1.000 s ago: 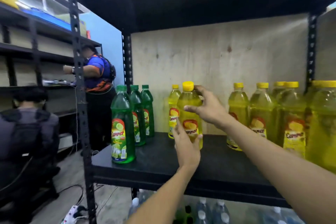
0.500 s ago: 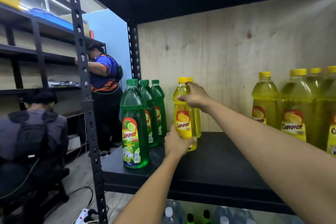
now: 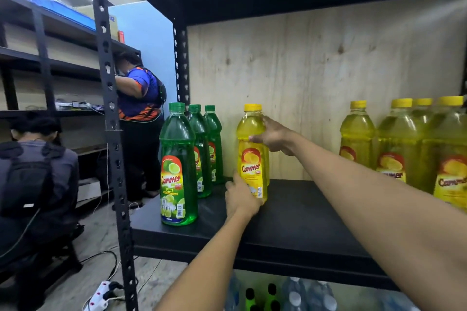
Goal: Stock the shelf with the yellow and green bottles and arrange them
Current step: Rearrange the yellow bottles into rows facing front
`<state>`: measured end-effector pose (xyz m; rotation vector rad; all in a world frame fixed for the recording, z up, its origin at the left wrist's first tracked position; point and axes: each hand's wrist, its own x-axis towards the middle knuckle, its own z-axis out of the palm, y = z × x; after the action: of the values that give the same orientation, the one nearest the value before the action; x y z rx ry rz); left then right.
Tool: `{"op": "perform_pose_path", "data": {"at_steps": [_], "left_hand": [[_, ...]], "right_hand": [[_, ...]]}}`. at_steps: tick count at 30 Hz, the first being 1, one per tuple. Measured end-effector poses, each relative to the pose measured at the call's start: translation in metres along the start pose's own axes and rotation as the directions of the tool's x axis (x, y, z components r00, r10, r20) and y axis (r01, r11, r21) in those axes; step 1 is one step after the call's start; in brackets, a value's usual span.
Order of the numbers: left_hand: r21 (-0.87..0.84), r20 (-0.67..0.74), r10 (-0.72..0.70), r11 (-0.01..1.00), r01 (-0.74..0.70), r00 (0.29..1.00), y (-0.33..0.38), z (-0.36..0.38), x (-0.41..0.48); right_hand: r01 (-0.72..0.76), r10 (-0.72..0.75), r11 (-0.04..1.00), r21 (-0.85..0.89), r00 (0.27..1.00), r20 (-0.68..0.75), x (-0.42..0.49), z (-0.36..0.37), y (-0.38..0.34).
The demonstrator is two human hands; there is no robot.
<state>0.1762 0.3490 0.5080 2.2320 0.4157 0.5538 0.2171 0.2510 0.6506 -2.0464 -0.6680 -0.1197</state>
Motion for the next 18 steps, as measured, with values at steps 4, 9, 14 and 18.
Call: {"op": "perform_pose_path", "data": {"at_steps": [4,9,14,18], "left_hand": [[0.105,-0.246,0.077,0.993,-0.053,0.966,0.017,-0.003,-0.046],[-0.128,-0.003,0.439,0.891,-0.436,0.898,0.077,0.035,-0.092],[-0.399,0.246,0.448,0.855,-0.332,0.859,0.153,0.097,-0.119],[-0.462,0.339,0.434,0.85,-0.254,0.834,0.192,0.134,-0.141]], "right_hand": [[-0.001,-0.075,0.958,-0.285,0.964,-0.254,-0.055,-0.048,0.01],[-0.267,-0.251,0.804,-0.53,0.656,-0.712,-0.132,-0.147,0.035],[-0.547,-0.06,0.736,-0.398,0.533,-0.844,-0.171,-0.225,0.065],[-0.622,-0.104,0.68,-0.387,0.441,-0.891,-0.192,-0.258,0.086]]}}
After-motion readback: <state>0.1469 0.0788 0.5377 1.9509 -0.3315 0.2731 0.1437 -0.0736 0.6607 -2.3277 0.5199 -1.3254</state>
